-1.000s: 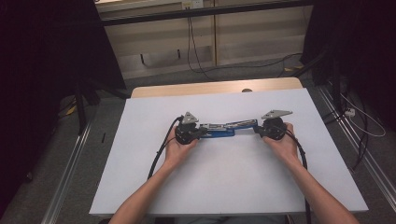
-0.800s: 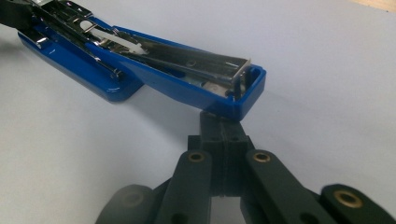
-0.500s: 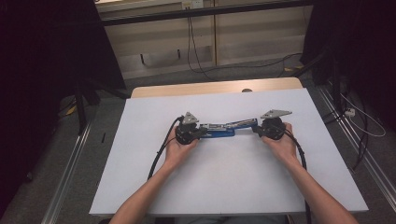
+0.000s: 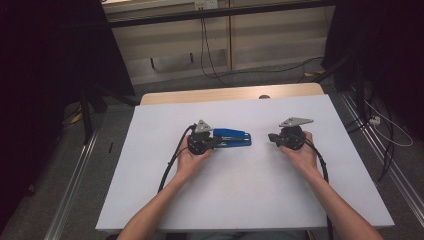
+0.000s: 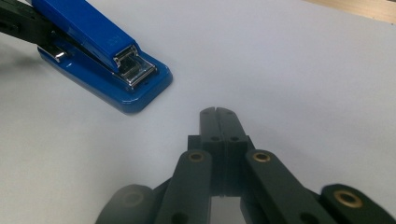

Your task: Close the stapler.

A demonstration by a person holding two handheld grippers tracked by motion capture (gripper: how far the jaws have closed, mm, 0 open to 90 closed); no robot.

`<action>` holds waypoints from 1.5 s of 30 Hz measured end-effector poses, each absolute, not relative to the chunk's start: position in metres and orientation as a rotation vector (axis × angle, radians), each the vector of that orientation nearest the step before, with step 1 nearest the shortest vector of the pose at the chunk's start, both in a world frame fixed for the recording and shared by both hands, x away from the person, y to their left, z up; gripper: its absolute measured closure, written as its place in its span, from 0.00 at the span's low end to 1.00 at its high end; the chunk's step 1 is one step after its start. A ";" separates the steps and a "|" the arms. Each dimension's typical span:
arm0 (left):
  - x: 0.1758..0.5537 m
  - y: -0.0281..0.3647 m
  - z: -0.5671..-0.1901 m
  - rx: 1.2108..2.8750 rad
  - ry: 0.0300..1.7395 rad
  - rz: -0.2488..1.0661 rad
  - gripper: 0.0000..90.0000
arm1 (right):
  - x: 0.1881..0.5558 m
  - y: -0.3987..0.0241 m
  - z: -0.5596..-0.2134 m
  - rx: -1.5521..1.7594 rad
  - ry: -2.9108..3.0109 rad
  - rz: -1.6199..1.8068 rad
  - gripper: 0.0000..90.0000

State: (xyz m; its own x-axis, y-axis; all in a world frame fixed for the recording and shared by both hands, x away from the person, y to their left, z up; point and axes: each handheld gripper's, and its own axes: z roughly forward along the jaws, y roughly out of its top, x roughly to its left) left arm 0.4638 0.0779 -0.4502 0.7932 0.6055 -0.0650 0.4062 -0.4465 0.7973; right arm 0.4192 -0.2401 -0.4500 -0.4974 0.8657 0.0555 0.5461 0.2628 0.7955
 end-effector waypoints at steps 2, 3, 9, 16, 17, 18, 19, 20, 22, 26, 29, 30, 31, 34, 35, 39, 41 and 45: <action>0.464 0.078 -0.450 2.099 0.755 0.281 1.00 | 0.419 -0.241 -0.450 1.284 2.140 1.128 1.00; 0.464 0.078 -0.450 2.099 0.756 0.281 1.00 | 0.418 -0.241 -0.449 1.287 2.138 1.129 1.00; 0.463 0.078 -0.450 2.102 0.764 0.281 1.00 | 0.417 -0.241 -0.448 1.275 2.123 1.164 1.00; 0.459 0.077 -0.448 2.103 0.757 0.275 1.00 | 0.414 -0.240 -0.445 1.262 2.104 1.203 1.00; 0.458 0.077 -0.448 2.104 0.750 0.276 1.00 | 0.413 -0.240 -0.445 1.258 2.101 1.209 1.00; 0.457 0.077 -0.447 2.096 0.753 0.278 1.00 | 0.413 -0.240 -0.445 1.256 2.097 1.214 1.00; 0.456 0.077 -0.447 2.086 0.749 0.275 1.00 | 0.412 -0.241 -0.445 1.255 2.089 1.222 1.00; 0.455 0.076 -0.446 2.083 0.744 0.270 1.00 | 0.411 -0.241 -0.444 1.251 2.087 1.229 1.00; 0.453 0.076 -0.444 2.081 0.740 0.269 1.00 | 0.410 -0.242 -0.444 1.246 2.080 1.241 1.00; 0.452 0.079 -0.441 2.060 0.742 0.250 0.98 | 0.409 -0.244 -0.444 1.259 2.063 1.253 0.94; 0.449 0.083 -0.438 2.054 0.732 0.253 0.94 | 0.408 -0.243 -0.443 1.266 2.051 1.267 0.89; 0.449 0.085 -0.437 2.045 0.732 0.252 0.94 | 0.408 -0.243 -0.443 1.269 2.041 1.266 0.88; 0.448 0.087 -0.436 2.034 0.737 0.245 0.93 | 0.408 -0.242 -0.443 1.267 2.045 1.271 0.87; 0.448 0.093 -0.435 2.034 0.748 0.248 0.92 | 0.406 -0.240 -0.442 1.256 2.051 1.269 0.84; 0.447 0.095 -0.436 2.031 0.758 0.251 0.90 | 0.406 -0.240 -0.441 1.251 2.052 1.274 0.83; 0.445 0.100 -0.436 2.016 0.763 0.273 0.84 | 0.405 -0.240 -0.439 1.271 2.019 1.277 0.65; 0.443 0.103 -0.433 1.977 0.767 0.285 0.76 | 0.404 -0.240 -0.439 1.281 2.014 1.274 0.57; 0.441 0.107 -0.429 1.954 0.791 0.298 0.58 | 0.403 -0.240 -0.438 1.300 1.997 1.270 0.40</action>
State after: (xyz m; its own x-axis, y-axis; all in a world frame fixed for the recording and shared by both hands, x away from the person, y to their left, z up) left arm 0.4409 0.1069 -0.4289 0.7589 0.6403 -0.1188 0.4032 -0.3187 0.8578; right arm 0.4027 -0.2404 -0.4377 -0.4628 0.8789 0.1155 0.4771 0.1371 0.8681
